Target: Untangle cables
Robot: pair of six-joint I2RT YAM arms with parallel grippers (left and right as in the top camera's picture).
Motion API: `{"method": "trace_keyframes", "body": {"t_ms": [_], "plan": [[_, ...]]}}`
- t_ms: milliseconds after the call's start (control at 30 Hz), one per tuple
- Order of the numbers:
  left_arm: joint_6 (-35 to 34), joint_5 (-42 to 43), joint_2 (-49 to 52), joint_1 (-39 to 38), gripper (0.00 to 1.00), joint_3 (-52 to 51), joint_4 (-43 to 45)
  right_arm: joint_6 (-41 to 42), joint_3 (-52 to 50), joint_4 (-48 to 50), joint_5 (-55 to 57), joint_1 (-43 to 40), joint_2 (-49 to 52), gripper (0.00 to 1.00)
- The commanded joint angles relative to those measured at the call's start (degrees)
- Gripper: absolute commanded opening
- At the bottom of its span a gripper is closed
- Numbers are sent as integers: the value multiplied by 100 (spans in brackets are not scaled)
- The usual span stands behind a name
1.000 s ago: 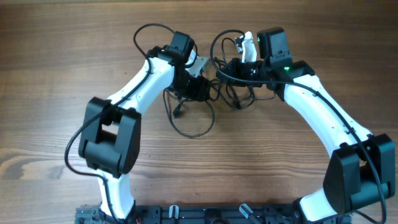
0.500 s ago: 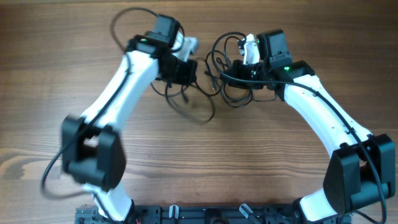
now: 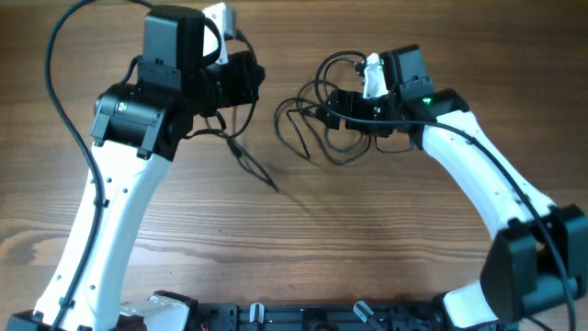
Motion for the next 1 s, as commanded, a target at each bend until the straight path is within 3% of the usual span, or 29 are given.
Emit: {"method": "trace_keyframes", "body": {"t_ms": [0, 67, 133, 233, 333, 567, 700, 867, 967], "plan": [[-846, -203, 391, 24, 4, 57, -173, -144, 295, -68, -160, 13, -826, 97], [-1255, -120, 699, 17, 4, 55, -319, -133, 295, -236, -160, 35, -1025, 97], [-1246, -101, 828, 20, 11, 55, -492, -131, 293, -337, -160, 35, -1010, 96], [-1180, -817, 883, 22, 70, 55, -1047, -142, 293, -367, -160, 184, -999, 94], [-874, -1172, 883, 96, 100, 57, -1239, -149, 293, -302, -131, 656, -990, 94], [-883, -1191, 879, 1377, 100, 57, -1215, 365, 234, -391, 337, 1947, -717, 89], [-887, -1185, 879, 1980, 100, 57, -1202, 1727, 234, -476, 774, 2614, 291, 77], [-887, -1167, 879, 2017, 100, 55, -1182, 2898, 234, -15, 787, 2675, 1456, 73], [-905, -1165, 879, 2006, 100, 55, -1176, 3010, 234, 304, 745, 2682, 1762, 71]]}}
